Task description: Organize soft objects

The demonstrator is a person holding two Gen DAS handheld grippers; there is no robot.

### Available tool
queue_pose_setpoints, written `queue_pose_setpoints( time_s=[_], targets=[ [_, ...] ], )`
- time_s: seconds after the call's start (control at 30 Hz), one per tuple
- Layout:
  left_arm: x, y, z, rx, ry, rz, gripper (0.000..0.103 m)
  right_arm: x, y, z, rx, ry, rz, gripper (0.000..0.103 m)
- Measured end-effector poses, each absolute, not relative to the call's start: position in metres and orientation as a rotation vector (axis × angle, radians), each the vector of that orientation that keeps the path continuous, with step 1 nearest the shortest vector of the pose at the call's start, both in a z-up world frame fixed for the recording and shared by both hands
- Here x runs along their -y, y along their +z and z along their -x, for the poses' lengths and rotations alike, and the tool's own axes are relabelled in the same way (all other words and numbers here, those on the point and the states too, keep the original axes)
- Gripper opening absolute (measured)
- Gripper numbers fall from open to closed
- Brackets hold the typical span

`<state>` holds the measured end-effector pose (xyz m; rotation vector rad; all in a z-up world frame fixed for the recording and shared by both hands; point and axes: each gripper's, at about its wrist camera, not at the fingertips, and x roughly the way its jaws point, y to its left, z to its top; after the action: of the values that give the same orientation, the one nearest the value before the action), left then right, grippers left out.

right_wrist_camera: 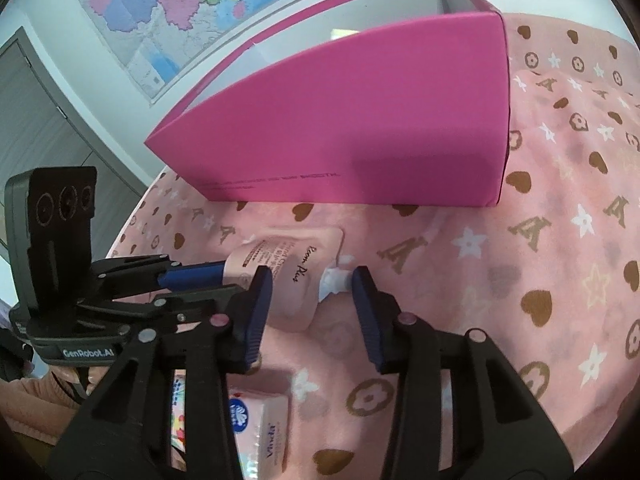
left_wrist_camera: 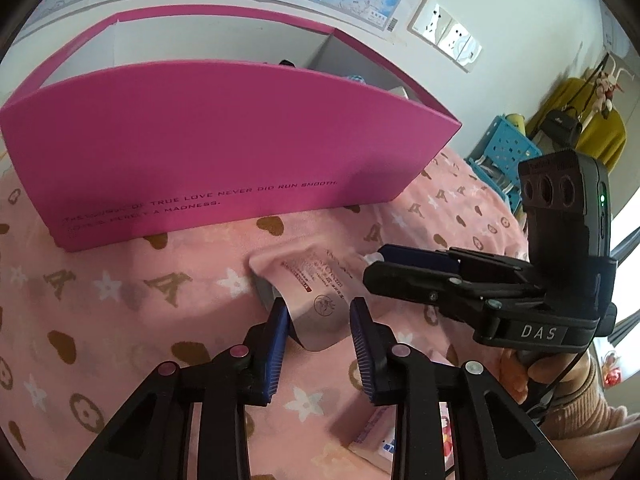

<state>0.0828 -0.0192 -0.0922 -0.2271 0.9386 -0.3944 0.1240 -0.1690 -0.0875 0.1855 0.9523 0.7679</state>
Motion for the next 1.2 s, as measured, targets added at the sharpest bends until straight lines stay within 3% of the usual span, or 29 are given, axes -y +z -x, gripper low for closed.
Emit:
queue_pose_setpoints(
  time_s=[0.23,0.27,0.33,0.47,0.57,0.7,1.2],
  targets=[
    [0.017,-0.081,-0.076,-0.907,-0.401,0.225,0.030,0.173,-0.077,-0.119,-0.925,0.787,-0.195,0.044],
    [0.017,-0.079,-0.075,-0.903,-0.415,0.229,0.030,0.173,-0.075,-0.118,-0.922,0.818,-0.213,0.027],
    [0.021,-0.076,-0.073,-0.903,-0.458,0.247,0.030,0.171,-0.070,-0.116,-0.924,0.887,-0.238,0.017],
    [0.033,-0.070,-0.069,-0.886,-0.444,0.181,0.030,0.169,-0.062,-0.115,-0.897,0.844,-0.202,0.018],
    [0.026,-0.078,-0.072,-0.915,-0.405,0.189,0.030,0.186,-0.068,-0.124,-0.924,0.769,-0.230,0.031],
    [0.014,-0.084,-0.071,-0.942,-0.406,0.222,0.034,0.211,-0.080,-0.131,-0.968,0.694,-0.258,0.041],
    [0.029,-0.100,-0.076,-0.992,-0.462,0.224,0.033,0.176,-0.087,-0.122,-0.965,0.762,-0.144,0.042]
  ],
)
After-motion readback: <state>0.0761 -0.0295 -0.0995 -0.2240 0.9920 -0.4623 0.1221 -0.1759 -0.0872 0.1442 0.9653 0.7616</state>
